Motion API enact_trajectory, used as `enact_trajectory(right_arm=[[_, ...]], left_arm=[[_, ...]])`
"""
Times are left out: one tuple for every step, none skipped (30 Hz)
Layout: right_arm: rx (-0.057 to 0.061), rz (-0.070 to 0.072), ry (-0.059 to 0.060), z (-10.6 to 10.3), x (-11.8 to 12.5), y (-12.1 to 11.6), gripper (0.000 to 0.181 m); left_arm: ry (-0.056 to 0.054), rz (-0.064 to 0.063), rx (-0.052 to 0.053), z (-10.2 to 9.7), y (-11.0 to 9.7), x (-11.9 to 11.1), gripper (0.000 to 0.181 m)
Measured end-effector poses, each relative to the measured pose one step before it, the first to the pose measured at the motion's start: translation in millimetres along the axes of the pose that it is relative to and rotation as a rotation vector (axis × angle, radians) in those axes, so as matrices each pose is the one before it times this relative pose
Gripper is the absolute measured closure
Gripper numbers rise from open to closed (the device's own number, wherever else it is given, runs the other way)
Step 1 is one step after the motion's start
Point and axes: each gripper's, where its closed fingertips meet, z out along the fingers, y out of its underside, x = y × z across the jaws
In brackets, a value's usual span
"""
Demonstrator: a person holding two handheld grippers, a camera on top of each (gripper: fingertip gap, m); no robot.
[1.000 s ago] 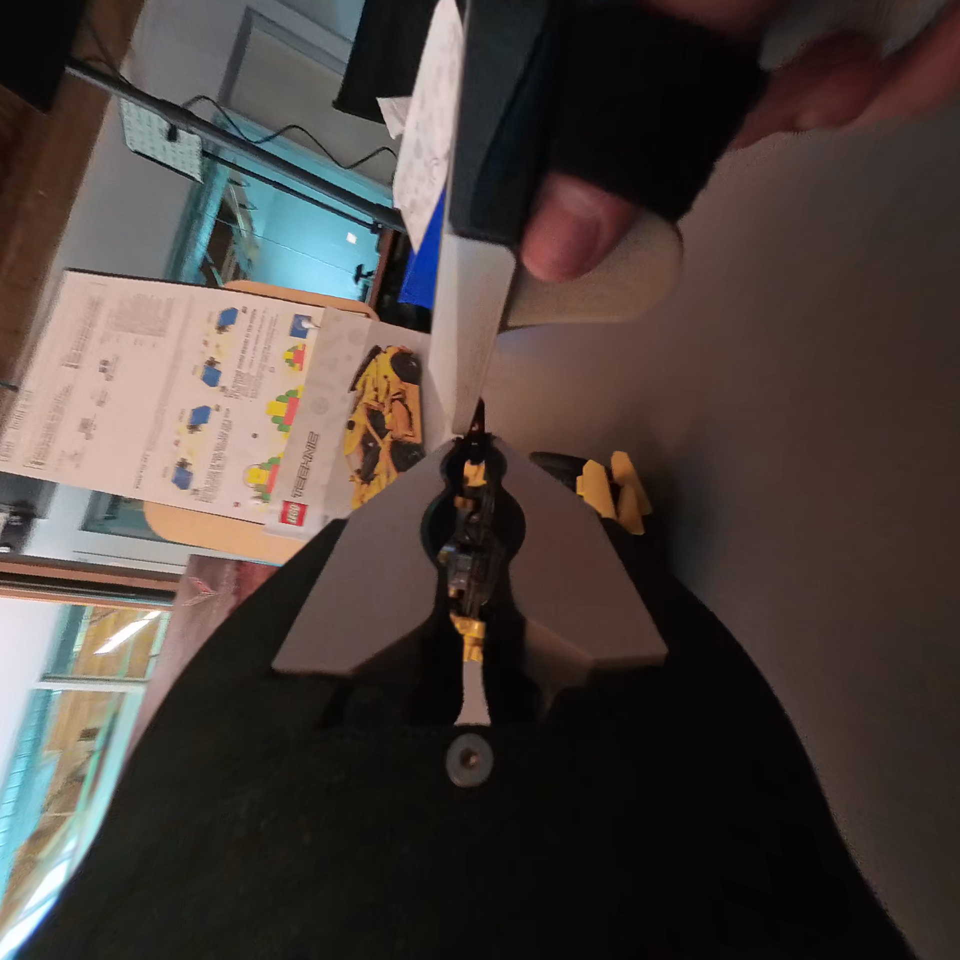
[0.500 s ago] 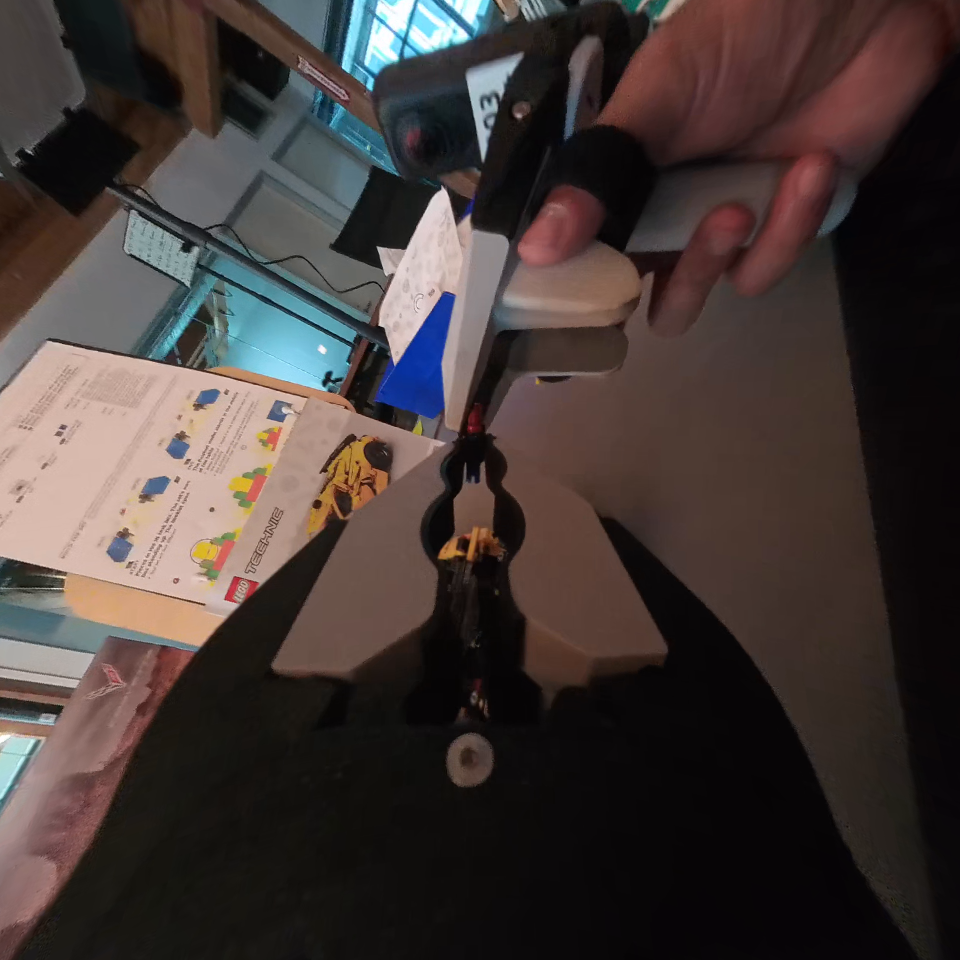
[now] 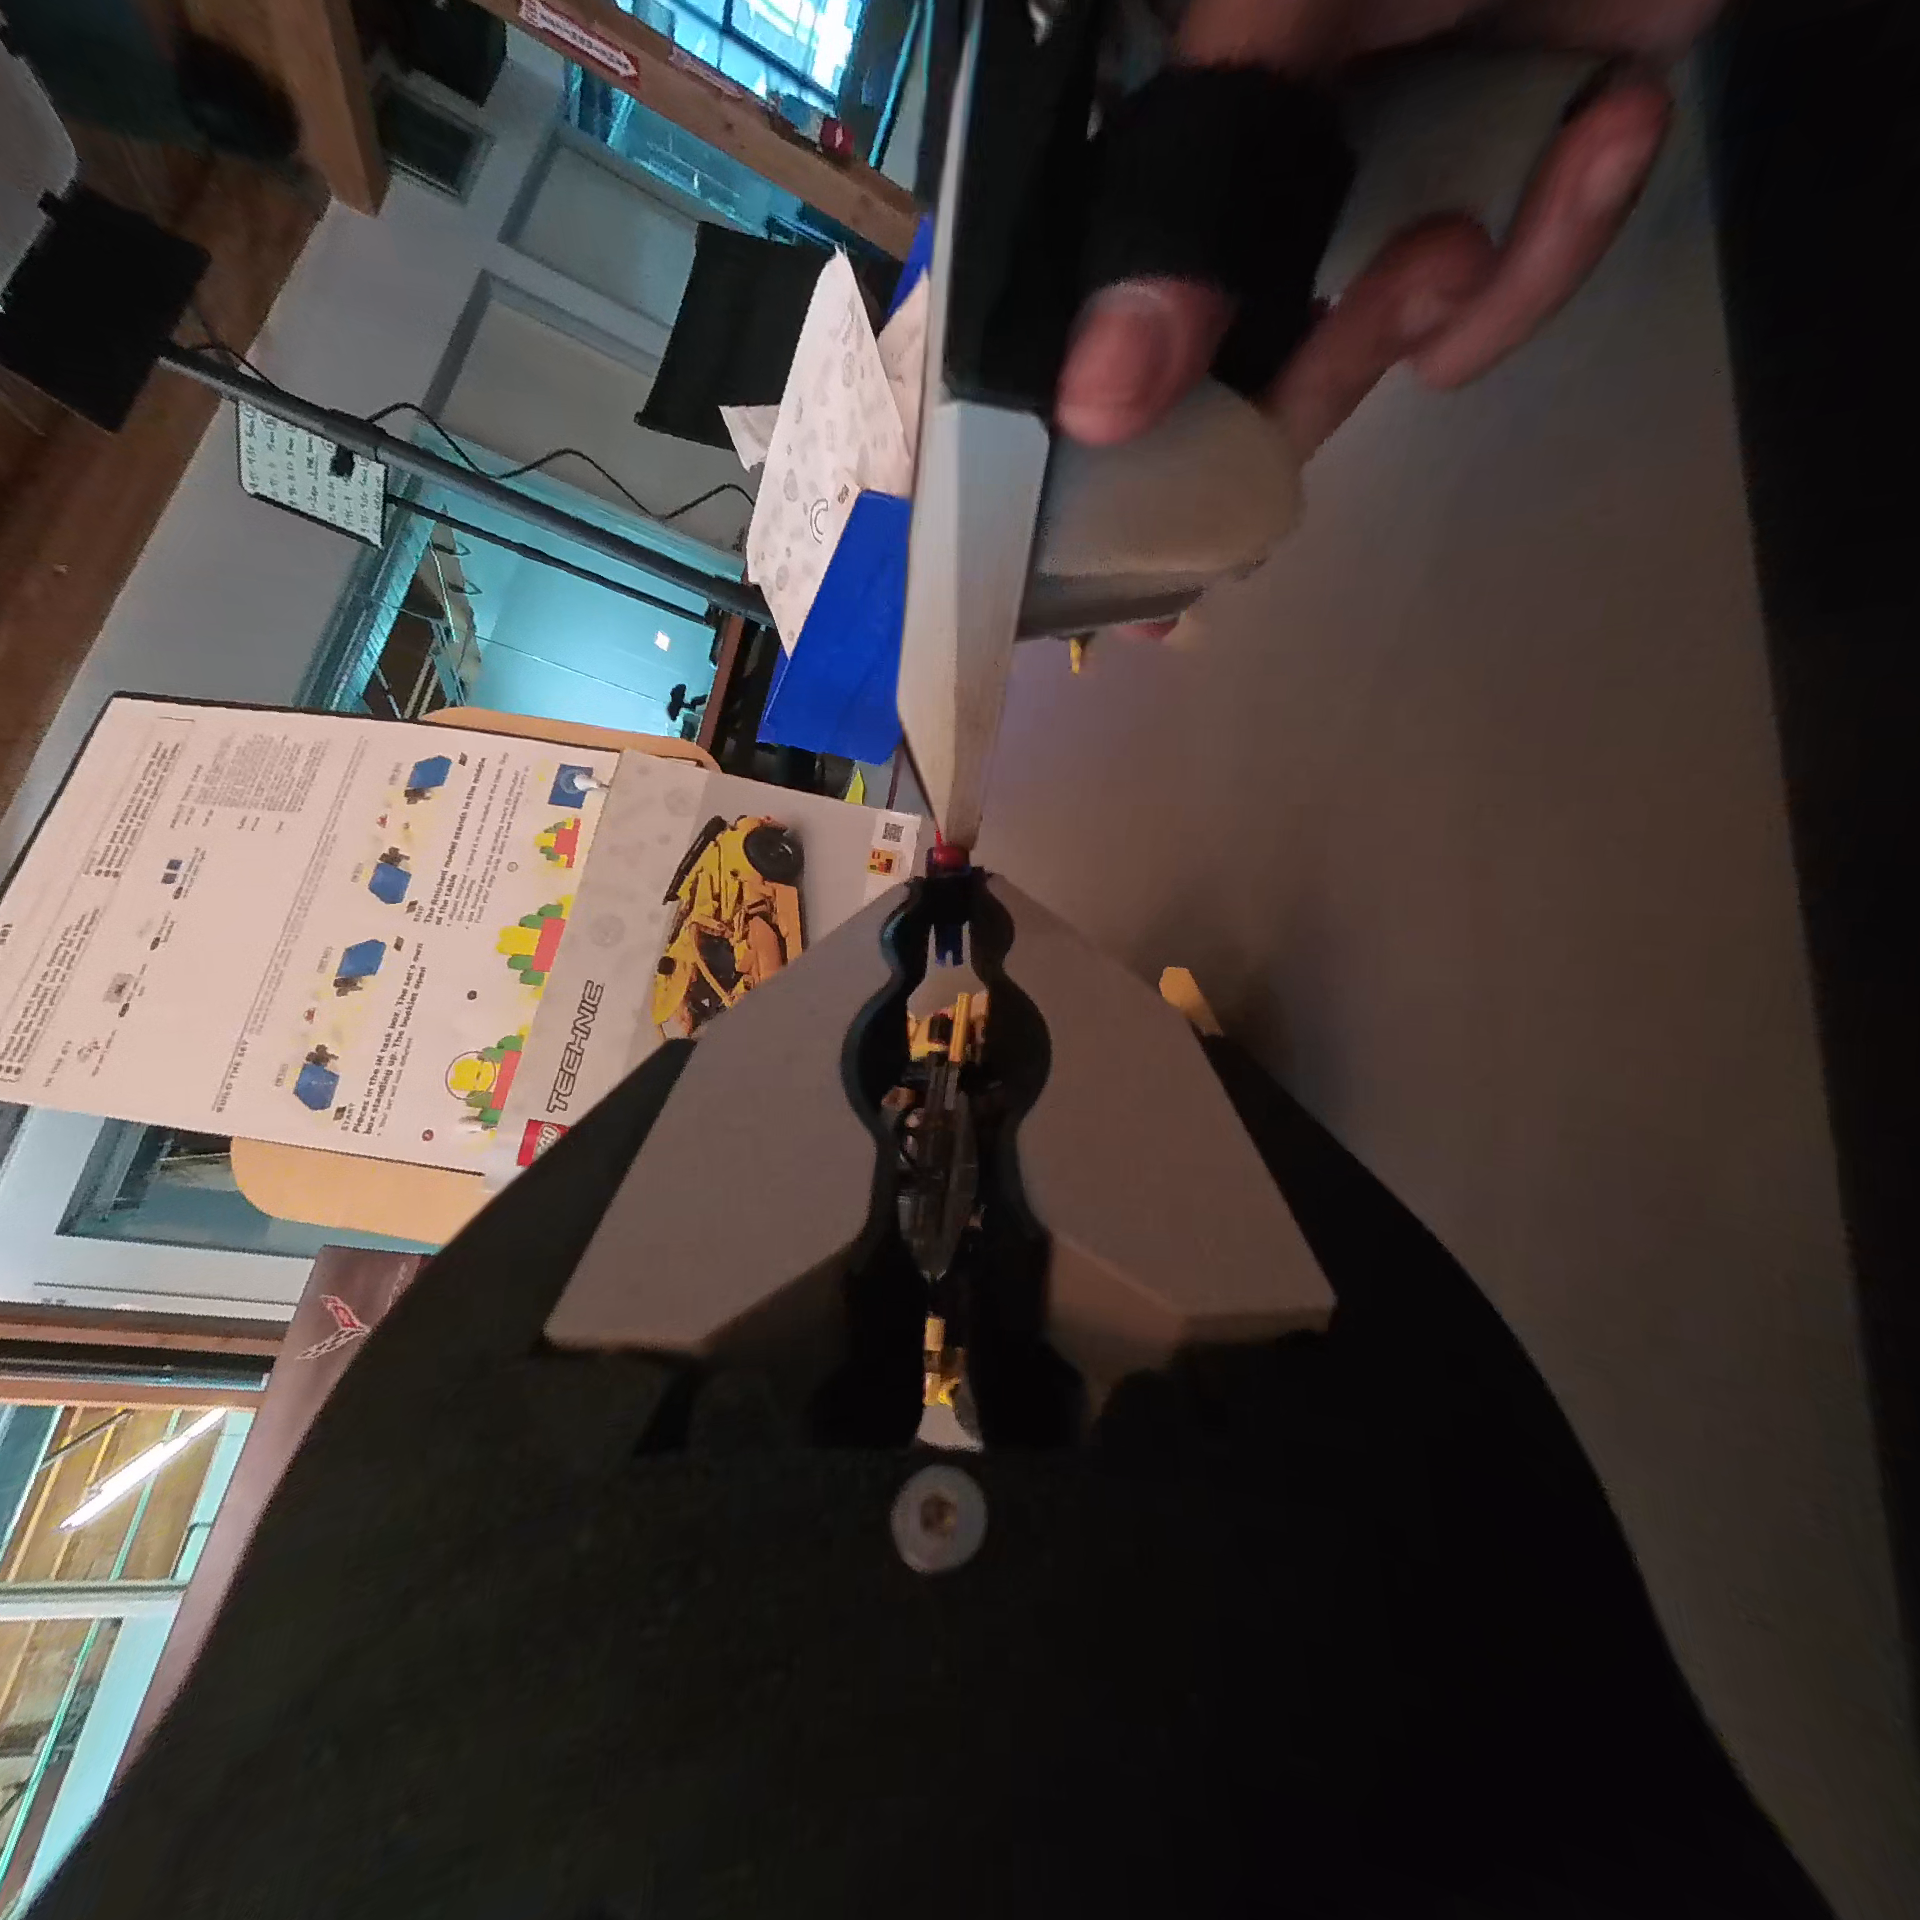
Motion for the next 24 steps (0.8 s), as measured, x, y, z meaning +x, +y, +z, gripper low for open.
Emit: enact_trajectory(right_arm=[[-0.0024,-0.0027,-0.0011,0.34,-0.48,0.62,0.175],[-0.0025,-0.0072,0.0053,-0.23,0.58,0.07,0.177],[0.0024,-0.0017,0.0031,-0.07,0.1,-0.51,0.177],[0.0048,-0.0029,0.004,0.12,0.02,-0.8,0.178],[0.0042,-0.0104,0.0067,0.31,-0.11,-0.3,0.178],[0.0001,-0.0087,0.0058,0.26,-0.17,0.07,0.178],[0.0013,-0.0024,0.0021,-0.03,0.03,-0.3,0.177],[-0.0003,0.0022,-0.0005,-0.14,0.27,0.0,0.177],[-0.0022,0.009,-0.0027,0.21,0.37,0.63,0.177],[-0.0057,0.0051,-0.0005,0.48,0.46,1.06,0.178],[-0.0027,-0.008,0.0047,0.01,0.11,0.29,0.178],[0.0022,-0.0084,0.0027,-0.04,-0.46,-0.36,0.178],[0.0001,-0.0065,0.0001,-0.1,-0.25,-0.1,0.178],[-0.005,-0.0081,0.0078,0.23,0.96,0.53,0.178],[-0.0047,-0.0047,0.0092,0.68,1.14,0.55,0.178],[0.0006,0.0152,-0.0089,0.4,0.14,0.12,0.178],[0.0029,0.0239,-0.0195,-0.2,-0.39,0.21,0.179],[0.0047,0.0187,-0.0166,-1.14,-0.43,-0.45,0.179],[0.0109,0.0017,-0.0064,-1.18,-0.49,-1.78,0.179],[0.0018,-0.0038,-0.0018,-0.53,-0.27,-0.46,0.179],[0.0016,0.0072,-0.004,0.05,0.0,0.1,0.179],[-0.0016,0.0051,-0.0053,-0.6,0.04,0.52,0.179],[0.0041,-0.0041,-0.0076,-0.63,-0.98,-0.11,0.18],[-0.0038,-0.0018,0.0021,0.1,0.11,0.31,0.18]], left_arm=[[-0.0012,0.0024,-0.0029,0.2,0.64,0.15,0.175],[-0.0002,0.0009,-0.0003,-0.03,-0.12,0.1,0.175],[-0.0011,0.0002,-0.001,-0.11,-0.1,-0.16,0.175],[-0.0045,0.0086,-0.0019,0.02,0.16,-0.45,0.175],[-0.0069,0.0185,-0.0034,-0.22,0.34,-0.46,0.175],[-0.0043,0.0157,-0.004,-0.07,0.48,0.14,0.175],[0.005,-0.0005,-0.0027,0.23,0.46,1.18,0.175],[0.0077,-0.0083,0.0001,0.2,0.16,1.01,0.175],[0.0012,-0.0032,0.0001,0.0,0.08,-0.29,0.175],[-0.0004,0.0003,-0.0029,0.2,0.3,0.12,0.175],[0.0005,0.0021,-0.002,0.13,0.22,0.44,0.175],[-0.0021,0.0022,0.0006,-0.3,-0.11,-0.16,0.175],[-0.0001,-0.0024,-0.0006,-0.12,-0.11,-0.3,0.175],[0.003,-0.0063,-0.0048,0.28,0.61,0.34,0.175],[0.0034,-0.0103,-0.0091,0.51,1.14,0.27,0.175],[0.0049,-0.0159,-0.0071,-0.03,1.0,-0.17,0.175],[0.009,-0.02,0.0018,-0.32,0.39,0.01,0.175],[0.0072,-0.0203,0.0087,-0.18,-0.49,-0.46,0.175],[-0.0014,-0.0104,0.005,-0.34,-1.09,-1.18,0.174],[-0.0083,0.0079,-0.0016,-0.3,-0.54,-1.17,0.175],[-0.0083,0.0134,-0.0026,-0.11,0.35,-0.53,0.175],[-0.0024,0.0005,-0.0009,0.1,0.04,0.09,0.174],[0.0016,-0.0031,0.0001,-0.44,-0.45,0.06,0.174],[-0.0002,0.0045,-0.0018,-0.2,0.16,0.05,0.174]])
